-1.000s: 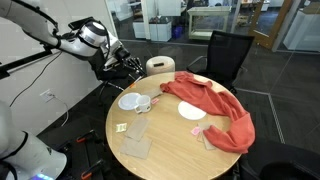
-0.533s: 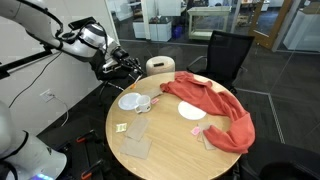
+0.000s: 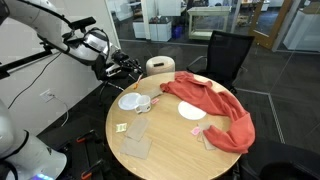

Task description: Put the orange thing in the mug

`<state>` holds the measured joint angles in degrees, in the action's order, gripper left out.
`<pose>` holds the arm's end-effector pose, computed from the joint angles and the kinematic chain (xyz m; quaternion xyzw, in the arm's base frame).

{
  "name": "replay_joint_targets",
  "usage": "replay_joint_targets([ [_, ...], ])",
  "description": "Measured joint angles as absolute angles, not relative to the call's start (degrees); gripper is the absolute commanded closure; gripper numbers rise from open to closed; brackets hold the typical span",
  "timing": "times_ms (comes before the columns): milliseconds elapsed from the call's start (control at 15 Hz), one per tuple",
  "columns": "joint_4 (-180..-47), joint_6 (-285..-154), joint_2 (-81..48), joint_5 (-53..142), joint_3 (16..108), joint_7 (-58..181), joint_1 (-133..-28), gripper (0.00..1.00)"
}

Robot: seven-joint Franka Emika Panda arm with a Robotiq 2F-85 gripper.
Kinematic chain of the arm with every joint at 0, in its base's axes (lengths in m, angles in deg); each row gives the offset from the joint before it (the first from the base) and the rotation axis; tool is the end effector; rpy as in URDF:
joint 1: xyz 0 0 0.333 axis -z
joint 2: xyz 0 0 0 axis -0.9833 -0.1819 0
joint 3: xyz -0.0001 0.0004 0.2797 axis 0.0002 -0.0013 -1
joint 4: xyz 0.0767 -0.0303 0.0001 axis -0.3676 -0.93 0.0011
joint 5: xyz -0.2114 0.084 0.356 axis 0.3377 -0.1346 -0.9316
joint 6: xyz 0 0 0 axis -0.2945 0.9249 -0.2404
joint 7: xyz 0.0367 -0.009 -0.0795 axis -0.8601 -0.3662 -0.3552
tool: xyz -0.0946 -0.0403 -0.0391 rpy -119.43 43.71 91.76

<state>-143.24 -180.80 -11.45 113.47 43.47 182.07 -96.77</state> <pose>0.5135 0.2055 0.2752 0.7165 -0.3949 0.4551 0.3514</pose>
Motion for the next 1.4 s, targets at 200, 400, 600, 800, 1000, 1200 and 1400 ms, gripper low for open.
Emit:
replay_joint_targets([
  [200,-141.87,-179.87,-13.98,115.57,43.46,184.63,-97.56,0.97],
  [400,-140.60,-178.69,-16.36,116.92,43.45,186.62,-98.50,0.97],
  [600,-139.61,-178.49,-18.61,117.06,43.45,188.68,-99.07,0.97],
  [800,-139.10,-178.49,-20.78,117.36,43.45,190.76,-99.44,0.97],
  [1000,-138.77,-178.49,-23.00,117.81,43.45,193.23,-99.63,0.97],
  [1200,-138.45,-178.50,-24.96,117.91,43.45,195.16,-99.64,0.97],
  [1400,-137.94,-178.50,-26.56,117.91,43.45,196.85,-99.64,0.97],
])
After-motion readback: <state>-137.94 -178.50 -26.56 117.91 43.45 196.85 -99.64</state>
